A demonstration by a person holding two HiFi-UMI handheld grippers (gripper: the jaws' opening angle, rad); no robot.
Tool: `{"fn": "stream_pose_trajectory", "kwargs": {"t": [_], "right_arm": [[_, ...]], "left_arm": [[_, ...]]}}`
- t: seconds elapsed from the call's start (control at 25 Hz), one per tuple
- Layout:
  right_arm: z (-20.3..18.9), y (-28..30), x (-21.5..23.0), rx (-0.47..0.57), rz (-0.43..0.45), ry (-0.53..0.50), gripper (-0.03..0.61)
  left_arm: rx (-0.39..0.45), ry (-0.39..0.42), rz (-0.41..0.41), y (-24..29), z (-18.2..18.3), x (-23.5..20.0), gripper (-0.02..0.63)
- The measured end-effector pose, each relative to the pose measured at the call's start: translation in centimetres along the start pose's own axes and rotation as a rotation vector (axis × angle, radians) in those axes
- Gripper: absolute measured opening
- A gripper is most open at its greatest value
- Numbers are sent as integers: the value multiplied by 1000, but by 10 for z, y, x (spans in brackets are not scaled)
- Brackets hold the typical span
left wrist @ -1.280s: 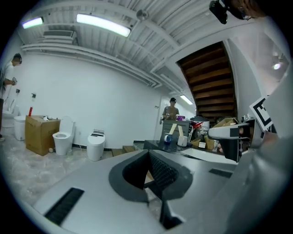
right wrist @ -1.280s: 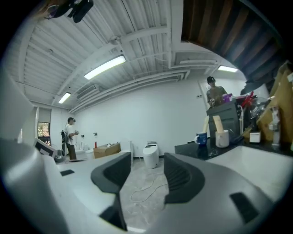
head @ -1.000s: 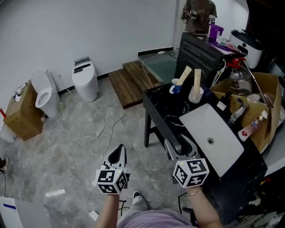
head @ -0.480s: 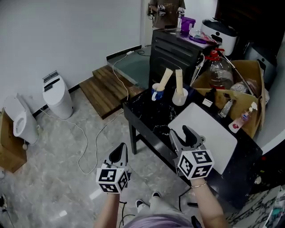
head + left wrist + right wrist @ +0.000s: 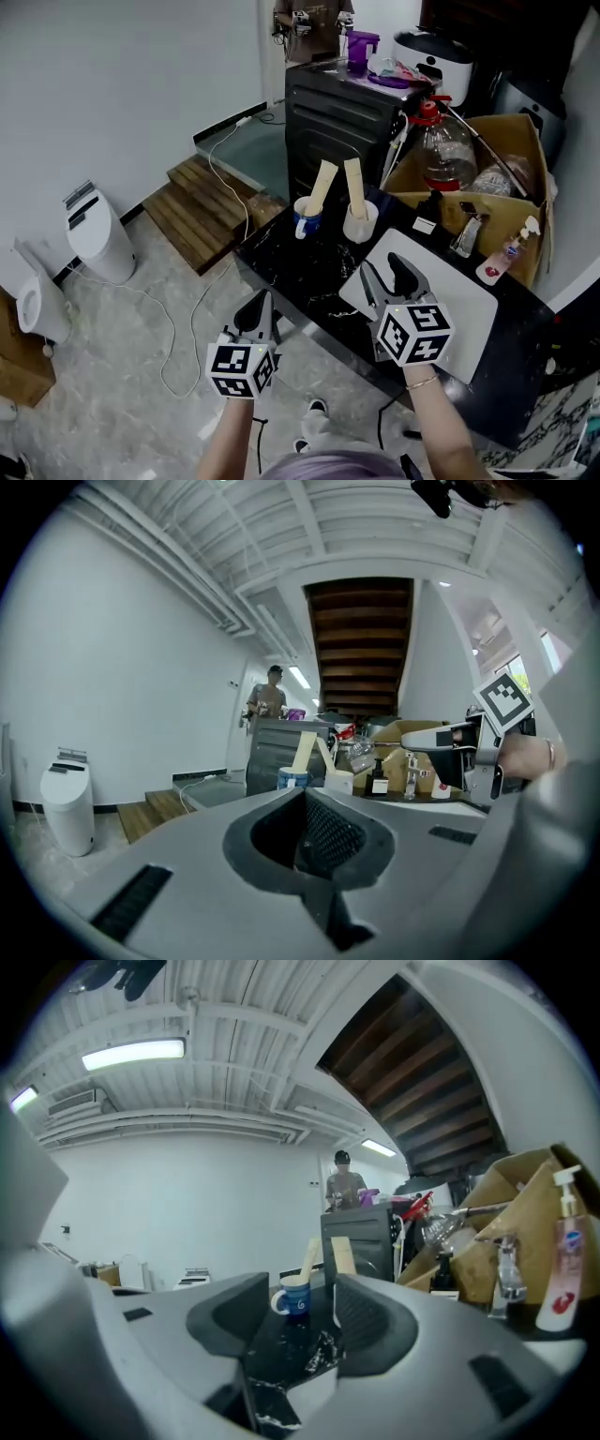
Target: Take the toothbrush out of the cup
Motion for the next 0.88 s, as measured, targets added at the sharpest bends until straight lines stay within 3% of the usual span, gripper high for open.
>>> {"fn": "stream_pose_trajectory", "kwargs": {"t": [0.44,0.88], "right_arm": [[25,51,35,-2,-50,-8,215],[44,135,41,-81,-171,-48,218]], "left_arm": [[-6,26,-71,82,31,-4,0],[-48,66,-229,147,46,-38,0]]}}
Point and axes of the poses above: the fingertips, and each gripper's own axes: y forward along the fingers, x to its right, z out of its top, the point moved 5 cm from there along -y, backward along the fingers, and after that the axes turned 11 degrees about -x, right-handed, at the moved point
